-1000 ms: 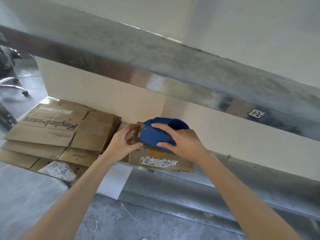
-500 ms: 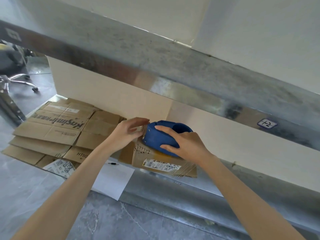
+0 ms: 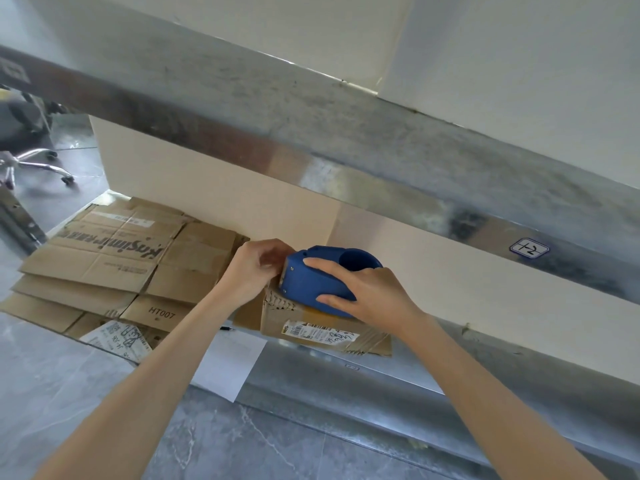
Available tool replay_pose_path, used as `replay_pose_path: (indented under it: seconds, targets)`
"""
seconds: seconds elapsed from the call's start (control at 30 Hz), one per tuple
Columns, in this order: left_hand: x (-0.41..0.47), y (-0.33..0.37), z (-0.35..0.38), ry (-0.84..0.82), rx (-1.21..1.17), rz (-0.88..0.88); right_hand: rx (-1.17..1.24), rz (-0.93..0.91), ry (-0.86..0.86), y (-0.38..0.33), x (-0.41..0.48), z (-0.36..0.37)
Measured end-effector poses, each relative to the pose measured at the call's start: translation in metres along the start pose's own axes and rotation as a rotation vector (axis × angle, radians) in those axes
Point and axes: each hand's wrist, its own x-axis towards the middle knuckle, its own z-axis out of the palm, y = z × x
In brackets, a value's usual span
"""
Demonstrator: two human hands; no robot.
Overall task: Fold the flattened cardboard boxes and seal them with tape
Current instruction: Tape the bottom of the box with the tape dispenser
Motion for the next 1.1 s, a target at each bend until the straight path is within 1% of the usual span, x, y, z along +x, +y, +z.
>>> replay_pose_path:
  seconds: [0.13,0.2,0.3,0.53,0.6,0.73,0.8,0.93,1.0,1.1]
  targets:
    - [-0.005,0.001,0.002,0.011,0.109,-0.017,0.015,-0.004,0.024,0.001,-0.001,-0.006]
    - [-0.009,-0.002,0.001,0.015,0.092,-0.040,0.029,-0.006,0.030,0.007,-0.005,-0.009]
    - [-0.011,-0.006,0.000,0.008,0.047,-0.068,0.084,0.037,0.004,0.026,-0.020,-0.012]
    - [-0.007,-0.002,0.003,-0.028,0.111,-0.049,0.097,0.161,-0.041,0.058,-0.056,-0.019]
    - [-0.005,0.001,0.002,-0.060,0.140,-0.035,0.132,0.190,-0.048,0.059,-0.060,-0.019]
    - [-0.007,0.008,0.003,-0.122,0.079,-0.053,0.242,0.229,-0.030,0.058,-0.059,-0.024]
    - [-0.010,0.009,0.004,-0.128,0.092,-0.057,0.298,0.239,-0.036,0.057,-0.058,-0.026]
    - [-0.012,0.009,0.005,-0.096,0.133,-0.025,0.395,0.214,-0.047,0.050,-0.047,-0.032]
    - [-0.012,0.007,0.004,-0.062,0.196,-0.004,0.404,0.186,-0.058,0.046,-0.042,-0.038]
    - [-0.014,0.004,0.006,-0.009,0.208,0.001,0.418,0.165,-0.092,0.043,-0.034,-0.046]
